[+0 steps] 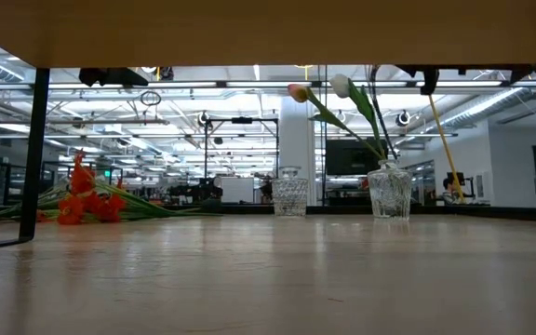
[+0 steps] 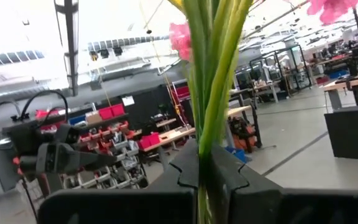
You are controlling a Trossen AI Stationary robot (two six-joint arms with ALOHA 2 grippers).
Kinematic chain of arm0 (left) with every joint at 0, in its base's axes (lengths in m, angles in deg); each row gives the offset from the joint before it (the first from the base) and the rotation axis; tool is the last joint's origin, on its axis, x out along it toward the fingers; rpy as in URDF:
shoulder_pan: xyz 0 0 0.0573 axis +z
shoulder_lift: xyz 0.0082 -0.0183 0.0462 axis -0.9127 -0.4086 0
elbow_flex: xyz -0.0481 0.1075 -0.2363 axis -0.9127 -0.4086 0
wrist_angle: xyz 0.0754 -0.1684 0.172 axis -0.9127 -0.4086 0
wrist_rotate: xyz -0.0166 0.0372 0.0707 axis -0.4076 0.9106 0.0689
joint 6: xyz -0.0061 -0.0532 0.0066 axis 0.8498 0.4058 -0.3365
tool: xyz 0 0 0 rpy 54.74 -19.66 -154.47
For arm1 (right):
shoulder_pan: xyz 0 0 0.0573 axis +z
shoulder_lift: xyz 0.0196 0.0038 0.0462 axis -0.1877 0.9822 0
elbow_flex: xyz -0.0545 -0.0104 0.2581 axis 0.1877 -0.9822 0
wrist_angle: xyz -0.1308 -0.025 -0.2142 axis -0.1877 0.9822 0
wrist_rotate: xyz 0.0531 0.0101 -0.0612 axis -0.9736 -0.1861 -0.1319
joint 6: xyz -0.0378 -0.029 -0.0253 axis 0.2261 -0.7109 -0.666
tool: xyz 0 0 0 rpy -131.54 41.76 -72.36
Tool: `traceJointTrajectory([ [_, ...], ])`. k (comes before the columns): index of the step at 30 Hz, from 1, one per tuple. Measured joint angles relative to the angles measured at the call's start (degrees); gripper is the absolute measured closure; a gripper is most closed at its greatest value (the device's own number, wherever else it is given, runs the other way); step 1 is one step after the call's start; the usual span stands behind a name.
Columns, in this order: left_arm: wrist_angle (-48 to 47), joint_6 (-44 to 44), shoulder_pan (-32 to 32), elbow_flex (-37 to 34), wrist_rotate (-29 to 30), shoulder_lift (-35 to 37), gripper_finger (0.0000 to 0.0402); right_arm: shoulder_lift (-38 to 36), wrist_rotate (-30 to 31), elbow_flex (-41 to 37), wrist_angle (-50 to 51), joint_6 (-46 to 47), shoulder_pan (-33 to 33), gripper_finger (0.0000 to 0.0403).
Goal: Pick and place flowers into a vace then onto a shelf
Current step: Put the pink flowers into the right transparent vase
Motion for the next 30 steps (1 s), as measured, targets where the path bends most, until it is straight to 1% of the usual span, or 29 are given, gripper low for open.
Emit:
traceJointTrajectory([
  [5,0.0,0.0,0.0,0.0,-0.8,0.0,0.0002,0.0,1.6,-1.2,-3.9,-0.7,-0.7,0.0403],
  [27,0.0,-0.2,0.0,0.0,-1.0,0.0,0.0002,0.1,1.8,-1.2,-5.9,2.3,-0.9,0.0403],
  [30,-0.1,-0.2,0.0,0.0,-0.9,0.0,0.0002,0.1,3.2,-1.2,-6.1,3.7,-0.8,0.0403],
])
